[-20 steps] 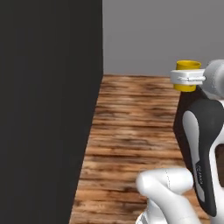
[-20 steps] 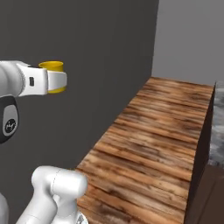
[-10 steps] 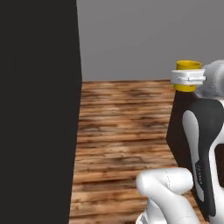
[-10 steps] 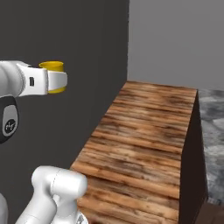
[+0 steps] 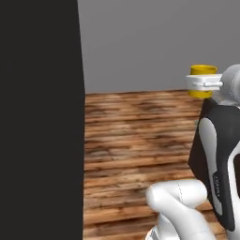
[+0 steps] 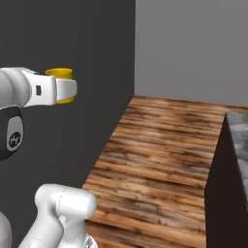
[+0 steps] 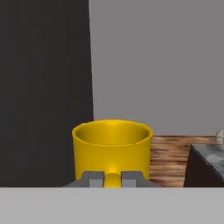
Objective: There is a tray on the dining counter. Grab the cup, mug, and pitcher and place them on the tray. The pitcher may be placed next to the tray if it cannot fit the tray.
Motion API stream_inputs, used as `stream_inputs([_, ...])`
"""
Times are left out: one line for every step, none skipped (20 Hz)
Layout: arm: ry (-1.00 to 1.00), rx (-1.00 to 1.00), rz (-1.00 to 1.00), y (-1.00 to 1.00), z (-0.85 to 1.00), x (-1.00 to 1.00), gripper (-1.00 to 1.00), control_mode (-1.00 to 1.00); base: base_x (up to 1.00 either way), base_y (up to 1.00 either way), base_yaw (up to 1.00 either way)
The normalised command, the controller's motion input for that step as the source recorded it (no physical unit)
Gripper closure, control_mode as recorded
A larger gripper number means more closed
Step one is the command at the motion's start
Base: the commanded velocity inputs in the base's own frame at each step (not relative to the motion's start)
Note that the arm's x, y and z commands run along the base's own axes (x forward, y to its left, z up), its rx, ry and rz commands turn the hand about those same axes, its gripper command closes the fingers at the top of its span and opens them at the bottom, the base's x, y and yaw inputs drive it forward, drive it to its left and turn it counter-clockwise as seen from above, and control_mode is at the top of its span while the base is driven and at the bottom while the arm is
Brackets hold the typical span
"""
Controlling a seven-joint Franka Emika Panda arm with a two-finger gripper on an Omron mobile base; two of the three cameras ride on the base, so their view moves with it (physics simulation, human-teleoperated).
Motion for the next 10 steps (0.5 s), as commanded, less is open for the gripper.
stream_inputs([0.0, 0.0, 0.0, 0.0, 0.0, 0.0, 1.0, 1.0, 0.82, 0.56, -0.05])
stream_inputs([0.0, 0.0, 0.0, 0.0, 0.0, 0.0, 1.0, 1.0, 0.82, 0.45, -0.05])
stream_inputs([0.0, 0.0, 0.0, 0.0, 0.0, 0.0, 1.0, 1.0, 0.89, 0.4, -0.05])
stream_inputs([0.0, 0.0, 0.0, 0.0, 0.0, 0.0, 1.0, 1.0, 0.94, 0.29, -0.05])
stream_inputs([0.0, 0.0, 0.0, 0.0, 0.0, 0.0, 1.0, 1.0, 1.0, 0.18, -0.06])
stream_inputs([0.0, 0.0, 0.0, 0.0, 0.0, 0.0, 1.0, 1.0, 1.0, 0.13, -0.08])
stream_inputs([0.0, 0.0, 0.0, 0.0, 0.0, 0.0, 1.0, 1.0, 1.0, 0.1, -0.08])
stream_inputs([0.0, 0.0, 0.0, 0.0, 0.0, 0.0, 1.0, 1.0, 1.0, 0.05, -0.08])
stream_inputs([0.0, 0.0, 0.0, 0.0, 0.0, 0.0, 1.0, 1.0, 1.0, 0.0, -0.09])
stream_inputs([0.0, 0.0, 0.0, 0.0, 0.0, 0.0, 1.0, 1.0, 1.0, 0.0, -0.09])
